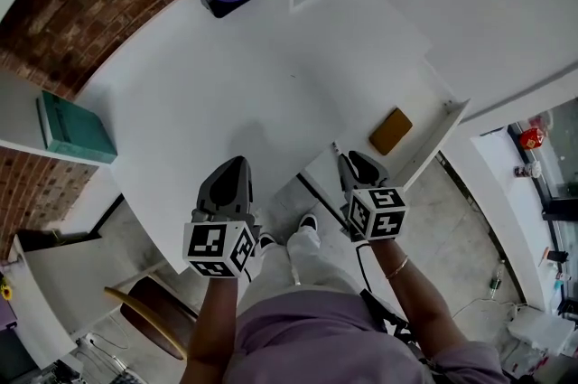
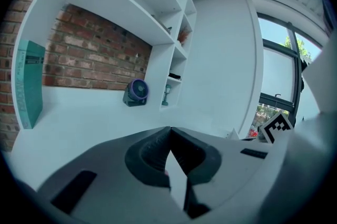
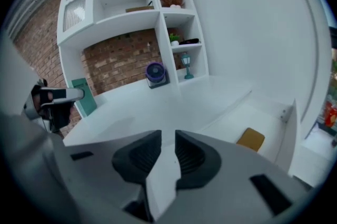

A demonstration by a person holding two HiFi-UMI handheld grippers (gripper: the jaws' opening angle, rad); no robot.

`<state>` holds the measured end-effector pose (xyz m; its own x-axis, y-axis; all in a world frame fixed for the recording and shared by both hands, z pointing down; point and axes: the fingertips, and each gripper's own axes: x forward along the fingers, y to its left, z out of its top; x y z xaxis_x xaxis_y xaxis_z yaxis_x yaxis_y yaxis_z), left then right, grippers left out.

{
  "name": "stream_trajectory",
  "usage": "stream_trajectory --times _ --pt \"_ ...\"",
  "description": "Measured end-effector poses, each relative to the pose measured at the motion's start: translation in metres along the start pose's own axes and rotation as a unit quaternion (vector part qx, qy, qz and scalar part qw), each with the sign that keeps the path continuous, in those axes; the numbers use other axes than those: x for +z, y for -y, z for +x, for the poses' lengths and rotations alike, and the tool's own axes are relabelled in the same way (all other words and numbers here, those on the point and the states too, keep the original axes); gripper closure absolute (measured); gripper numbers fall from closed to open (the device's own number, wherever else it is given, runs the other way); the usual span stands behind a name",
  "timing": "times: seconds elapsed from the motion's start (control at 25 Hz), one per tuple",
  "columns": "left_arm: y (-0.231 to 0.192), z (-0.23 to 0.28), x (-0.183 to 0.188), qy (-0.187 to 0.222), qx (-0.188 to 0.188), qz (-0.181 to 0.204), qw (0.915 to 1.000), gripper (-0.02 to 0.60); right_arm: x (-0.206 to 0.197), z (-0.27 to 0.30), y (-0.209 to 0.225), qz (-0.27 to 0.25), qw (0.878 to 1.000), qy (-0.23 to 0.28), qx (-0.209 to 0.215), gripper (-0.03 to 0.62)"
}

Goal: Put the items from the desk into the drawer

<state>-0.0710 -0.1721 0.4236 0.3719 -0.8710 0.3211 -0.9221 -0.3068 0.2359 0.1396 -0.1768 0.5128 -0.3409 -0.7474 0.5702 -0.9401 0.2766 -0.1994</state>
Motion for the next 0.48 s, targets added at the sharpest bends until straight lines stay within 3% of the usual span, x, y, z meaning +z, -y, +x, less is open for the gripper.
stream_trajectory --times 0.48 --pt "-0.012 -0.018 0.012 0.017 -0.003 0.003 0.9999 0.581 0.047 -0.046 -0.042 -0.006 0.997 0.067 0.025 0.566"
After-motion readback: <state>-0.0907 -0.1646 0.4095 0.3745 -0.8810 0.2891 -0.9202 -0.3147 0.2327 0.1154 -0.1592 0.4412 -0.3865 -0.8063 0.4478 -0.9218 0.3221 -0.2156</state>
